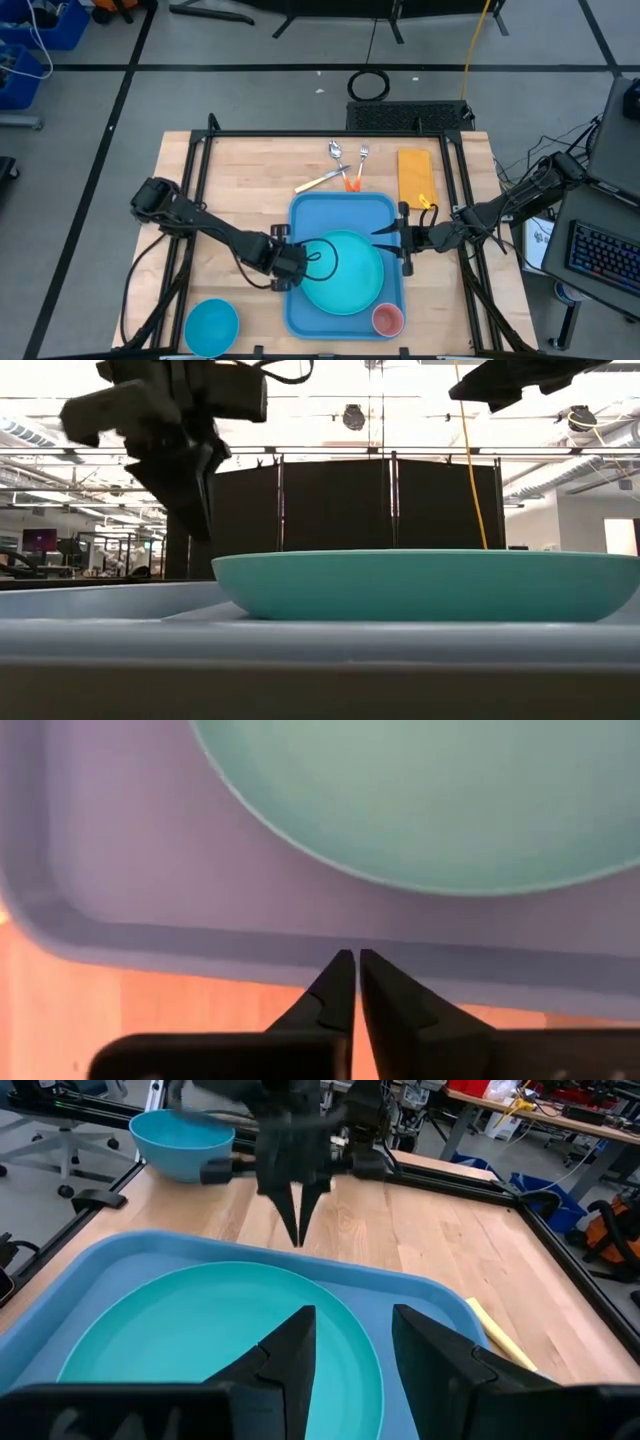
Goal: Set up tray
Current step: Put the blue bowl on the plate on the blue serving tray
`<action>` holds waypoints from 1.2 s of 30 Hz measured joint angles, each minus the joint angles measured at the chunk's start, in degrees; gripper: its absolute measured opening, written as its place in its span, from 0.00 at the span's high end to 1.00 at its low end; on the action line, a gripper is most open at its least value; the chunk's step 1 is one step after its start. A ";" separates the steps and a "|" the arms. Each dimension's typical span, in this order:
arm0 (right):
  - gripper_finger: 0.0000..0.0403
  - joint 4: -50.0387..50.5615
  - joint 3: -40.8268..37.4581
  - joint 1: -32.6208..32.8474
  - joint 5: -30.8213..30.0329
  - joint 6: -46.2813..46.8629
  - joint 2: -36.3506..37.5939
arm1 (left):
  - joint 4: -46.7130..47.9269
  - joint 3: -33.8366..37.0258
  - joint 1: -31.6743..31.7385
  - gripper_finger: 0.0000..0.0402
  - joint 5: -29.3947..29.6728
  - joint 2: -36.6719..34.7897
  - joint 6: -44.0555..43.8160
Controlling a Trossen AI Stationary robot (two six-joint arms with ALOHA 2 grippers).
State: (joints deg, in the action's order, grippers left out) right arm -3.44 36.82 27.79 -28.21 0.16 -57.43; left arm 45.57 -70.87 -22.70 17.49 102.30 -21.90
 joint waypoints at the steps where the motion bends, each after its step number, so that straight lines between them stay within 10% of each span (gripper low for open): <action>1: 0.69 -0.01 0.00 0.00 0.00 -0.39 0.00 | 0.76 0.00 -0.01 0.91 0.61 -0.73 -1.27; 18: 0.69 -2.12 0.04 -0.38 -0.02 -8.40 0.00 | 4.95 0.00 -6.99 0.65 -9.70 -9.44 -30.64; 36: 0.69 -10.83 0.02 -5.56 -0.02 -17.92 0.00 | 1.77 0.00 -26.27 0.54 0.58 -9.42 -70.38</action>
State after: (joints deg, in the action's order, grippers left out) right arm -14.27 36.84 22.23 -28.23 -17.76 -57.43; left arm 47.34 -70.87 -48.97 18.07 92.88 -92.28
